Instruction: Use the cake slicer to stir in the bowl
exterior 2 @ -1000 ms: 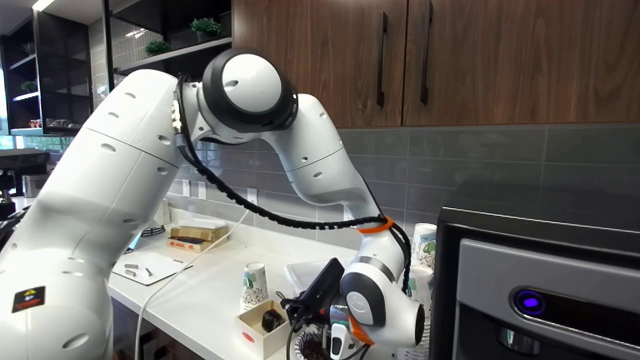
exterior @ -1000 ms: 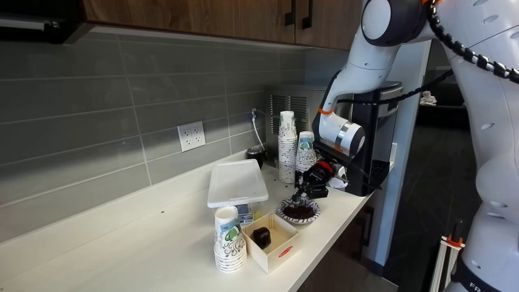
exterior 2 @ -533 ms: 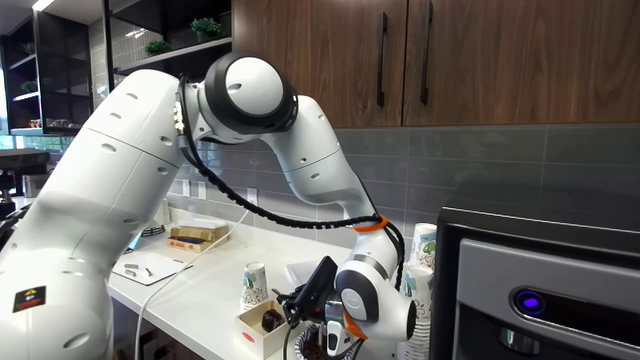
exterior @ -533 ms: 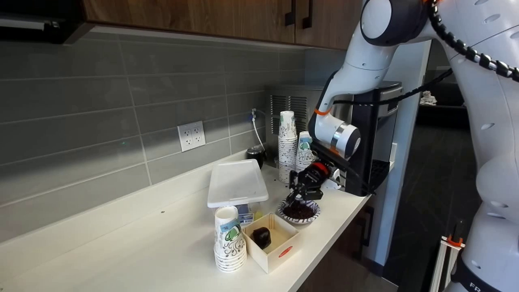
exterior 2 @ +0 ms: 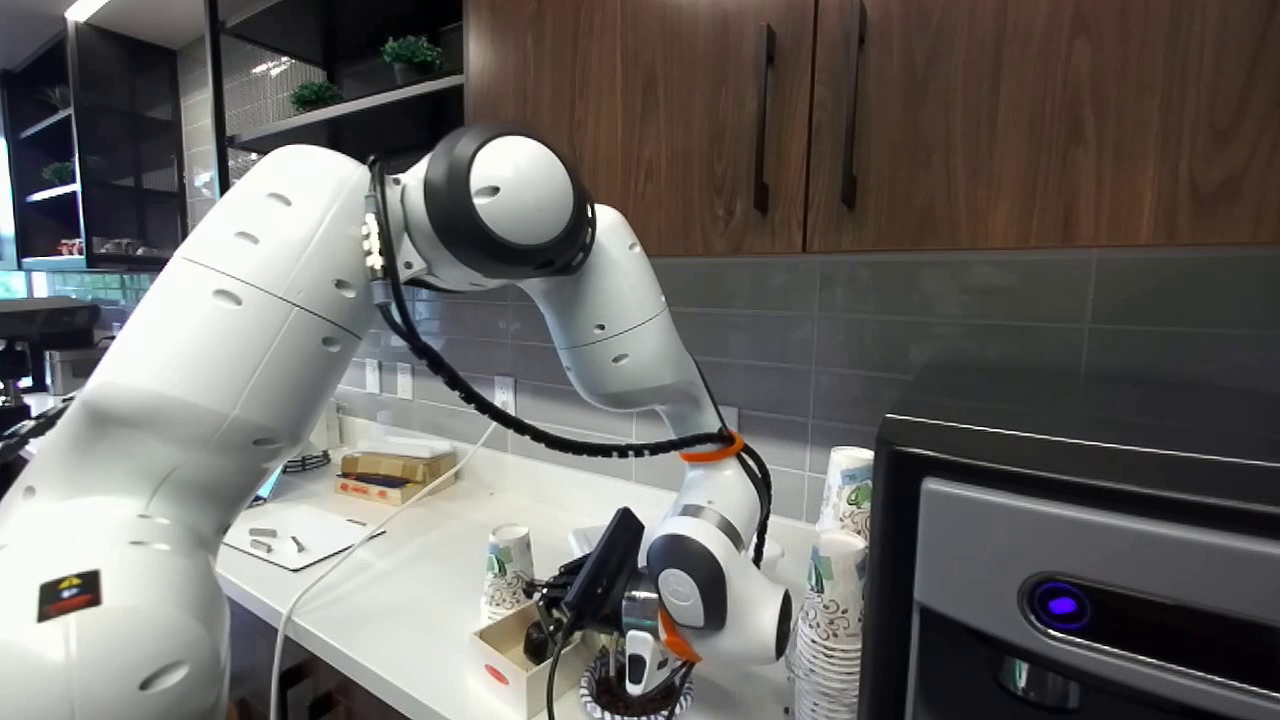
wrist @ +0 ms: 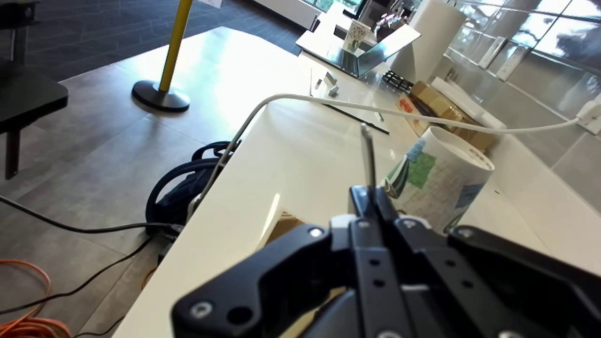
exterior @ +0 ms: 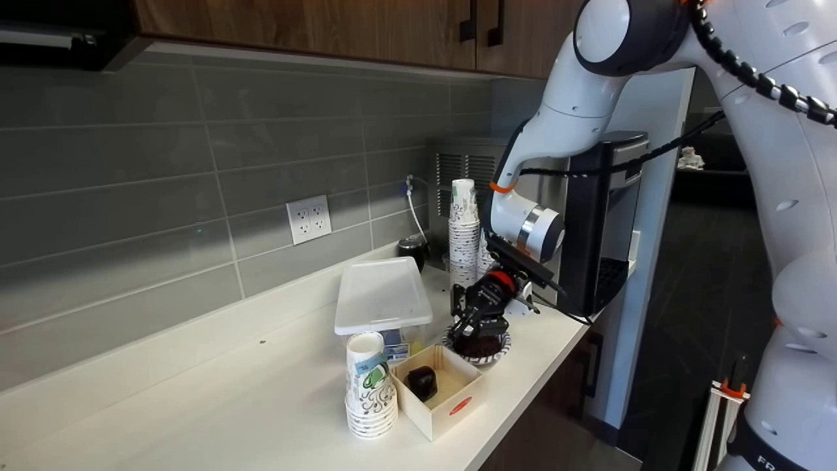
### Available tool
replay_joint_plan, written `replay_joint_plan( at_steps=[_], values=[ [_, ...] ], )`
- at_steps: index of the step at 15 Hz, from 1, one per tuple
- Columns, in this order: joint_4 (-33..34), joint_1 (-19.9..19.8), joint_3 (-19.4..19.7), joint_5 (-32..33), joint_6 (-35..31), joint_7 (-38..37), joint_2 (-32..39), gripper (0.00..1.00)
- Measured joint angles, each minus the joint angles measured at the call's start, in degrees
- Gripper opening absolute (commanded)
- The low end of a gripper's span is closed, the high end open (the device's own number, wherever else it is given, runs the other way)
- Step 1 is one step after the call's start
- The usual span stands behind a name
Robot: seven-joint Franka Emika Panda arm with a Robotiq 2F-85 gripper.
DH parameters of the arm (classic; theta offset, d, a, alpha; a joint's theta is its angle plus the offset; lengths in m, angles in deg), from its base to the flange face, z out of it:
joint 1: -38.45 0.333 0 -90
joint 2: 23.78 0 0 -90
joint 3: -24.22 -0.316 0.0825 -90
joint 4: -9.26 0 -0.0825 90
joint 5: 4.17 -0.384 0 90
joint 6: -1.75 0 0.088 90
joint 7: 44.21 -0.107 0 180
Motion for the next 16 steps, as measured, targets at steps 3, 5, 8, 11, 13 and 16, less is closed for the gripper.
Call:
replay_joint_plan(
  at_steps=[3, 5, 8, 11, 13, 16],
  values=[
    [0.0, 0.7, -0.1, 0.0, 0.1, -4.0, 0.2, 0.01],
    [0.0, 0.8, 0.0, 0.0, 0.2, -6.9, 0.2, 0.01],
    [0.1, 0.8, 0.5, 0.0, 0.2, -10.5, 0.0, 0.01],
    [0.2, 0.8, 1.4, 0.0, 0.2, -12.6, -0.1, 0.01],
    [0.3, 0.7, 2.1, 0.0, 0.1, -13.9, -0.1, 0.01],
    [0.3, 0.7, 3.3, 0.0, -1.5, -15.9, -0.4, 0.01]
  ],
)
